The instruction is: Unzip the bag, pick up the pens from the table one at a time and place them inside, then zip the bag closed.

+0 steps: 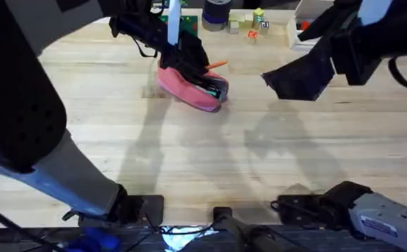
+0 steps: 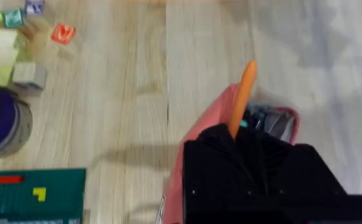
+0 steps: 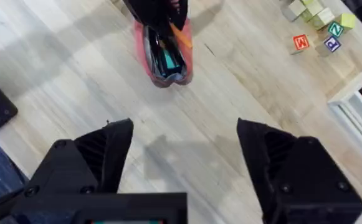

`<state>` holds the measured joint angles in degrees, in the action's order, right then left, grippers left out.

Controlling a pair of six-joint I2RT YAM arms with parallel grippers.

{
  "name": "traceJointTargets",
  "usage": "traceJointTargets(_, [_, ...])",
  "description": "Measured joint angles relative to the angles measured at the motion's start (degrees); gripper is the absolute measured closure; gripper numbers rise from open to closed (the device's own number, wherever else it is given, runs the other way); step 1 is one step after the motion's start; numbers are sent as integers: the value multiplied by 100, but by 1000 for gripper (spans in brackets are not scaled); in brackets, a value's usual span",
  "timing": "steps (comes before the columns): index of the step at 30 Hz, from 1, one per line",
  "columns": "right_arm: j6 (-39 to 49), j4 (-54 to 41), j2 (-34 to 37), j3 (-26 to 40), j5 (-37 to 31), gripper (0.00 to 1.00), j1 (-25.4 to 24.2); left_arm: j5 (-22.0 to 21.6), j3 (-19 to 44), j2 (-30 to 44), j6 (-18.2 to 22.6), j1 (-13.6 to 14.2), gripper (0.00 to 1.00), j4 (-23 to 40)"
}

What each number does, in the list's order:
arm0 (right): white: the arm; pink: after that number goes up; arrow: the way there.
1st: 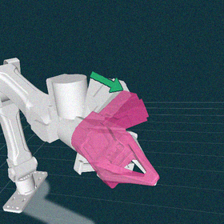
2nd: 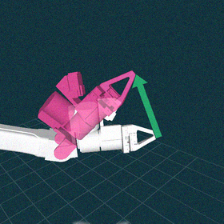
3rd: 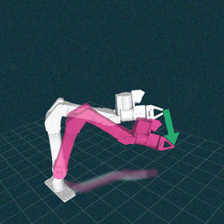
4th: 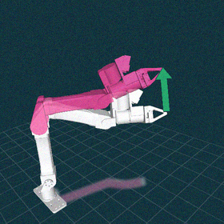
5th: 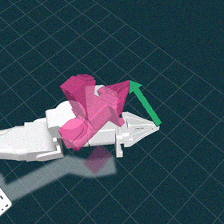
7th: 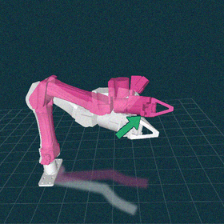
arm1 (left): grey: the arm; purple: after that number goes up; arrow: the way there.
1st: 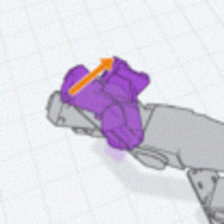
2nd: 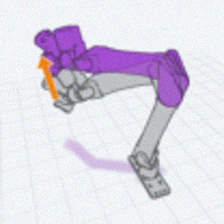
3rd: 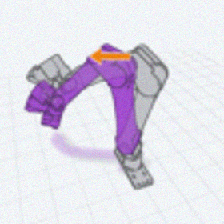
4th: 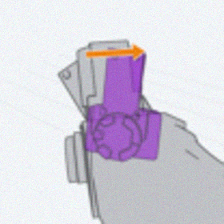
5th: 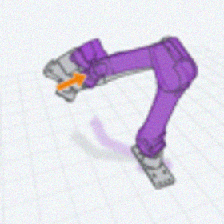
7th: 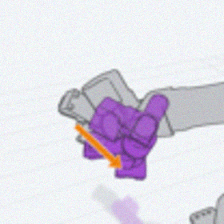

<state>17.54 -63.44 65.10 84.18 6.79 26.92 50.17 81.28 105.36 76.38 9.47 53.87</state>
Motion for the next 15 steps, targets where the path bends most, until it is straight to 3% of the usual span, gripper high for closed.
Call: traceJointTargets(15, [0,0,0,0,-5,5,0,-2188,0,88,18,35,959,209])
